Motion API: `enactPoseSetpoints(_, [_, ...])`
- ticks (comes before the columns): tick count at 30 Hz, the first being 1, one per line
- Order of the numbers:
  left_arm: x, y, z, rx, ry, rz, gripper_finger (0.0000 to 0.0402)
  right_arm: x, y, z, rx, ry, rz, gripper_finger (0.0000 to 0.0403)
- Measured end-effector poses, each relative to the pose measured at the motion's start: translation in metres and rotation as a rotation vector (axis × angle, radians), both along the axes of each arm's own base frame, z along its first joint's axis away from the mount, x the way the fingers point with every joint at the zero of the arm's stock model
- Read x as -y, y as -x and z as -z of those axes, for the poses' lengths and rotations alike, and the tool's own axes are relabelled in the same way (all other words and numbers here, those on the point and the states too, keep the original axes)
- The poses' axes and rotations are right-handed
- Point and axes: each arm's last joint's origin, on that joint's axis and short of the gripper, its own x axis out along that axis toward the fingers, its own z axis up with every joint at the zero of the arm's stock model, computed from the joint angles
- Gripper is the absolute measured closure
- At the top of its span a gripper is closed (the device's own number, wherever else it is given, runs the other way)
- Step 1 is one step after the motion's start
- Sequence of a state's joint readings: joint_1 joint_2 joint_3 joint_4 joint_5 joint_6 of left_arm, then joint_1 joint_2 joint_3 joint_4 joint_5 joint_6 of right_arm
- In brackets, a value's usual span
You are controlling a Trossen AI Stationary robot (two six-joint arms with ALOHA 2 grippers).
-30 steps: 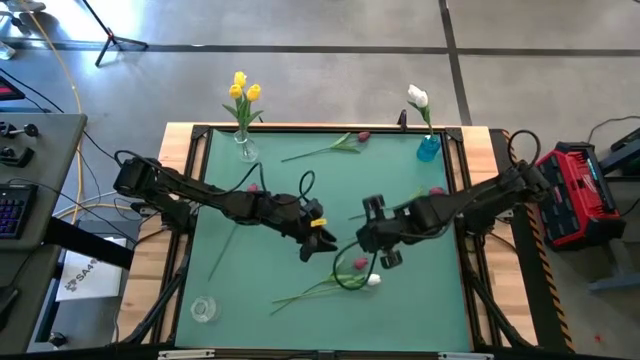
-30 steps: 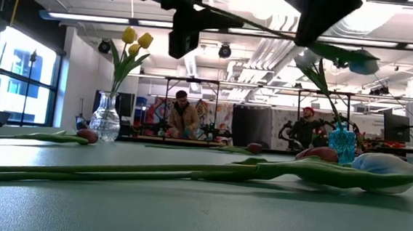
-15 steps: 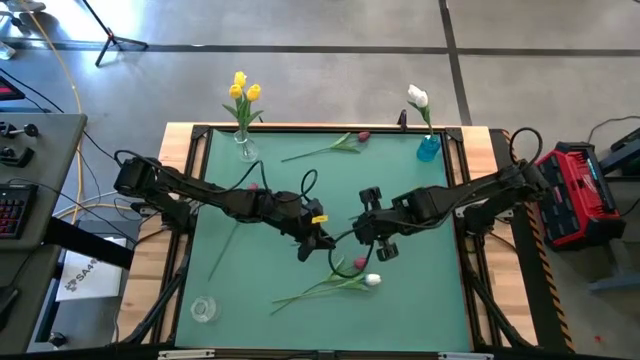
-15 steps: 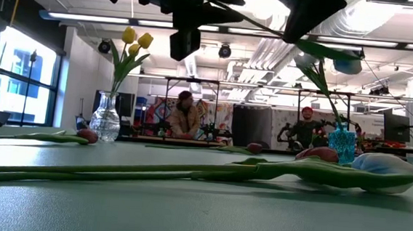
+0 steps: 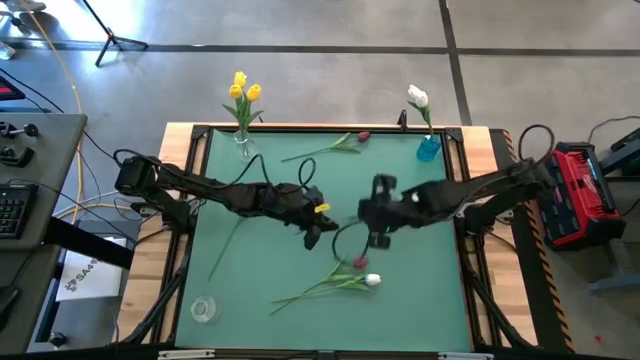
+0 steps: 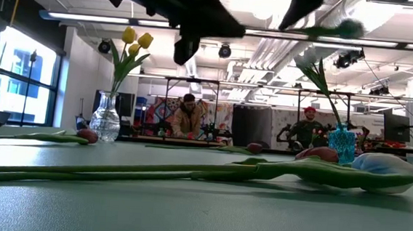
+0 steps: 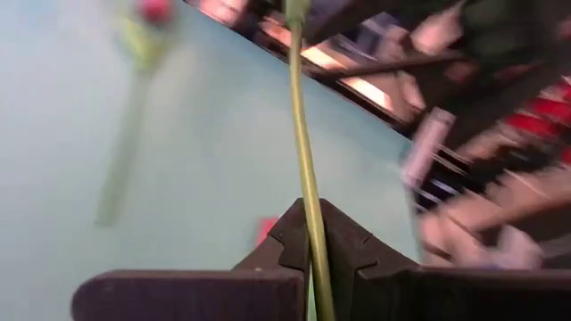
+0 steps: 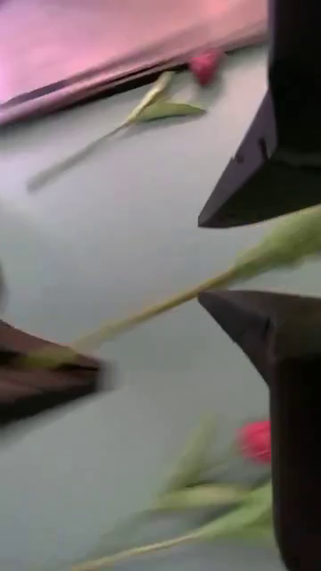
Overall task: Sort flowers into vase by color
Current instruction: Put the right white flower into the blue vase
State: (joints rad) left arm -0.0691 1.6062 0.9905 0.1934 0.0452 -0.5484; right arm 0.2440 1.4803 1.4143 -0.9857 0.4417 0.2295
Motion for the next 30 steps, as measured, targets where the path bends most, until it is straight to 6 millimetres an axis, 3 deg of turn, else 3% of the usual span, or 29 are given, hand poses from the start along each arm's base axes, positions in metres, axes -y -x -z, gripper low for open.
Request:
enactPoseSetpoints(8, [-0.022, -0.002, -0.006, 0.068, -0.150, -0.337, 0.0401, 0.038, 0.030, -0.060, 0.449, -0.372, 0.408, 0.0221])
enactPoseSetpoints(13, [-0.027, -0.007, -0.024, 0.250, -0.174, -0.361, 0.0401, 0.044, 0.039, -0.083, 0.718, -0.654, 0.389, 0.0206])
enactPoseSetpoints(20, [-0.027, -0.007, -0.050, 0.508, -0.206, -0.364, 0.0401, 0.038, 0.032, -0.062, 0.893, -0.802, 0.302, 0.0206])
enactPoseSetpoints(30, [-0.021, -0.004, -0.060, 0.576, -0.197, -0.347, 0.0401, 0.041, 0.028, -0.033, 1.220, -0.767, 0.306, 0.0206])
